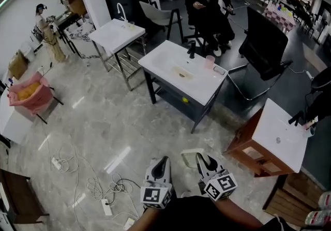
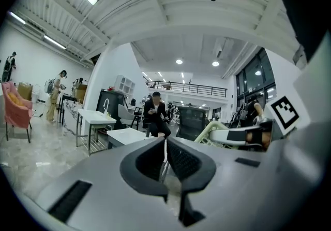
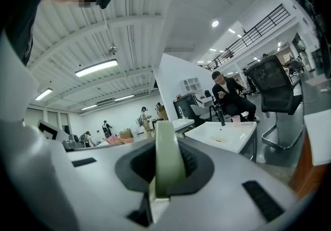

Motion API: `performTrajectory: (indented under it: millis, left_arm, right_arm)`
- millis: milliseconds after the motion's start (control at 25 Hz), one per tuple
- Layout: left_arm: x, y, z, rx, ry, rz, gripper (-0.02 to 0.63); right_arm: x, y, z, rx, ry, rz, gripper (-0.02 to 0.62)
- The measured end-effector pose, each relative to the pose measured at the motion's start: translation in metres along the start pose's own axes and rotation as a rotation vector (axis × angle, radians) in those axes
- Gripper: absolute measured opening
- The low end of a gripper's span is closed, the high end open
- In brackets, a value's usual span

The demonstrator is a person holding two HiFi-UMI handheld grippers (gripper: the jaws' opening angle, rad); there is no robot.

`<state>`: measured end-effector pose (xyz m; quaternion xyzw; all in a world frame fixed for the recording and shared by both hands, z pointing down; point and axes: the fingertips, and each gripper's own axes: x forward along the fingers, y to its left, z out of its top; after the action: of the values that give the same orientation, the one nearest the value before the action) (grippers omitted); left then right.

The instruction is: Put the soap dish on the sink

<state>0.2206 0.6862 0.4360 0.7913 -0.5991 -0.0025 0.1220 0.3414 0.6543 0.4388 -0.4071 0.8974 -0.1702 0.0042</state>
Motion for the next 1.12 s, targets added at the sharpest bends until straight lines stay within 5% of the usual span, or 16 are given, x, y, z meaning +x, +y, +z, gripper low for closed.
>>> performTrajectory:
  millis: [560,1120]
  left_arm:
    - [0.105,0.172,0.048,-0.05,-0.004,-0.007,0.017]
    - [0.162,0.31,0.097,-0.023,-0.032,-0.007,0.017]
  right_arm:
    - [0.196,-0.005,0.029,-0.039,0.101,-0.064,0.025]
    - [0.343,0.004,0.063,-0.034,0.082,-0.115,0.025]
